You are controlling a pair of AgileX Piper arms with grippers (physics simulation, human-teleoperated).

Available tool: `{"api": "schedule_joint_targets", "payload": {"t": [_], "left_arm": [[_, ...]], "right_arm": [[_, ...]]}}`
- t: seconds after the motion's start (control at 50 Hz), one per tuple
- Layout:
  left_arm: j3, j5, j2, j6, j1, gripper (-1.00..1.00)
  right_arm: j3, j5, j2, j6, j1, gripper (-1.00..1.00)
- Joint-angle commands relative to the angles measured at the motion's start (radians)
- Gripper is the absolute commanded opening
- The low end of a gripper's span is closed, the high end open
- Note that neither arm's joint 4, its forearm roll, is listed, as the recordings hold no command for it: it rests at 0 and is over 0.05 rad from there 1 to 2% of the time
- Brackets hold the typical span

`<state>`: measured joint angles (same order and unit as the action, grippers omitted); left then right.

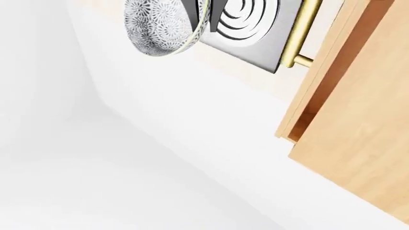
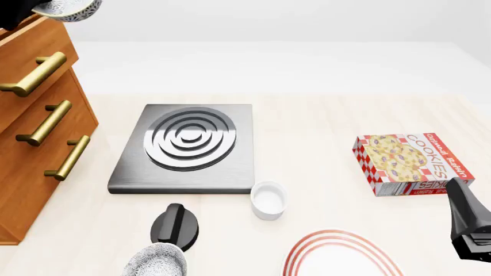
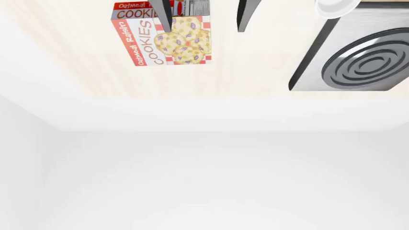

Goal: Pick the akita bowl on the wooden cabinet and place it on the plate.

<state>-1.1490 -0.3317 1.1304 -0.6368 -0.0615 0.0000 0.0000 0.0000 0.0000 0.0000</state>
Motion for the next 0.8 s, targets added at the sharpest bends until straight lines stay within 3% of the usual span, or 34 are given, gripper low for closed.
{"api": "schedule_joint_targets", "payload": {"t": [0.02, 0.34, 0.8], "left_arm": [[-0.008, -0.014, -0.013, 0.021, -0.052, -1.0], [-0.047, -0.071, -0.016, 0.039, -0.145, -1.0], [0.011, -0.065, -0.029, 0.067, -0.228, -1.0]], "right_arm": [[0.0, 0.0, 0.0, 0.0, 0.0, 1.0], [0.0, 0.0, 0.0, 0.0, 0.0, 1.0], [0.0, 0.0, 0.0, 0.0, 0.0, 1.0]]}}
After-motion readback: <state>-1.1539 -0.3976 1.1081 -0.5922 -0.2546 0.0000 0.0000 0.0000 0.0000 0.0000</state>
